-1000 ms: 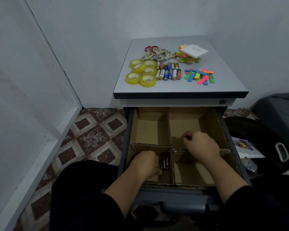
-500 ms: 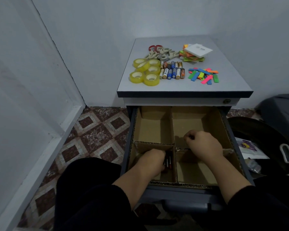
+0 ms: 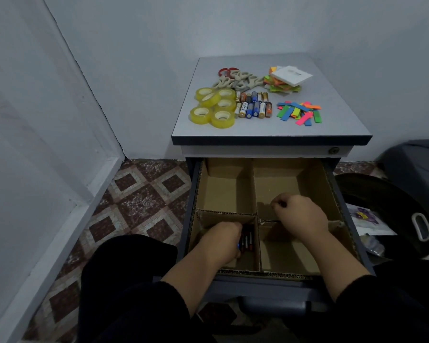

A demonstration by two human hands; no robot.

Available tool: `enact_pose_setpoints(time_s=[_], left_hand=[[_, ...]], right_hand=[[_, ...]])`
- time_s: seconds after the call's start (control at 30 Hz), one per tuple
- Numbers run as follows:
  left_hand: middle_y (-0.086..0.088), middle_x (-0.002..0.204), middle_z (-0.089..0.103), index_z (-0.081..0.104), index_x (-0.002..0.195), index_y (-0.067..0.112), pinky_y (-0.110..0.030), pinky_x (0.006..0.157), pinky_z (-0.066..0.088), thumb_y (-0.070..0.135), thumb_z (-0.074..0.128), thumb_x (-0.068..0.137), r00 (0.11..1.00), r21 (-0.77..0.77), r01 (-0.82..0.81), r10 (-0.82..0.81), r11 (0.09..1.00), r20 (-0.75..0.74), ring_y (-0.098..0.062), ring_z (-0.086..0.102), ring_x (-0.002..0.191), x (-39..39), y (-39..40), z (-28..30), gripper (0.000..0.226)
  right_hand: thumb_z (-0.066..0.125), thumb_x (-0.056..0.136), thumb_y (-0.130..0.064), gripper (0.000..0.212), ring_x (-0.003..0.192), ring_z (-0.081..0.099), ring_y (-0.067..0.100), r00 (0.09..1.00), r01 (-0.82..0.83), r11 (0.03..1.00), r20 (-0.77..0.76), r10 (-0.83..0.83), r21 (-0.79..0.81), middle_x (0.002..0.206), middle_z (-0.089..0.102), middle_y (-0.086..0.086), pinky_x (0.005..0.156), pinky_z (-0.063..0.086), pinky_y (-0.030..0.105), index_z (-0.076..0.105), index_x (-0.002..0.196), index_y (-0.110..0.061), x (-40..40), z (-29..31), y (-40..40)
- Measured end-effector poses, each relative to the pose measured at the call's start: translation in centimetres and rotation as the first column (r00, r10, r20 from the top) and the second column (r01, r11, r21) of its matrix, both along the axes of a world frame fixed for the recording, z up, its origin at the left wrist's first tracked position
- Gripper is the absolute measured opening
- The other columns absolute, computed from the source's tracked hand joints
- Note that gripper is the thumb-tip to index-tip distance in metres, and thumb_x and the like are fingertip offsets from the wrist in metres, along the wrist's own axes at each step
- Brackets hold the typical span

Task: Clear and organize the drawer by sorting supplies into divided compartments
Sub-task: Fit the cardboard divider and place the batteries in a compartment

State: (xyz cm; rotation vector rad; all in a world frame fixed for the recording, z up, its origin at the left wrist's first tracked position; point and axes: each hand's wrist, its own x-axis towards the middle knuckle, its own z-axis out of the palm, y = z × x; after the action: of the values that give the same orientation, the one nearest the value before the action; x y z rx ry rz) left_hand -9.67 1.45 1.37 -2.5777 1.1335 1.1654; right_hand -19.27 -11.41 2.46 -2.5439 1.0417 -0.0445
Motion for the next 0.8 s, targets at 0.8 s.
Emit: enact_pose_setpoints(time_s=[0.8], left_hand=[[-0.011, 0.111, 0.063, 0.06, 0.112, 0.008, -0.034, 0.078, 0.048, 0.029, 0.054, 0.093, 0.944, -0.11, 0.159, -0.118, 0.981, 0.309, -0.027, 0.06, 0.099, -1.1, 2.6, -0.6, 0.029]], right_hand=[[0.044, 0.098, -0.034, 0.023, 0.065, 0.056, 0.009, 1.0, -0.011, 1.0, -0.01, 0.011, 0.003, 0.072, 0.054, -0.01, 0.057, 0.05, 0.029, 0.061, 0.113, -0.03, 0.0, 0.0, -0.1]])
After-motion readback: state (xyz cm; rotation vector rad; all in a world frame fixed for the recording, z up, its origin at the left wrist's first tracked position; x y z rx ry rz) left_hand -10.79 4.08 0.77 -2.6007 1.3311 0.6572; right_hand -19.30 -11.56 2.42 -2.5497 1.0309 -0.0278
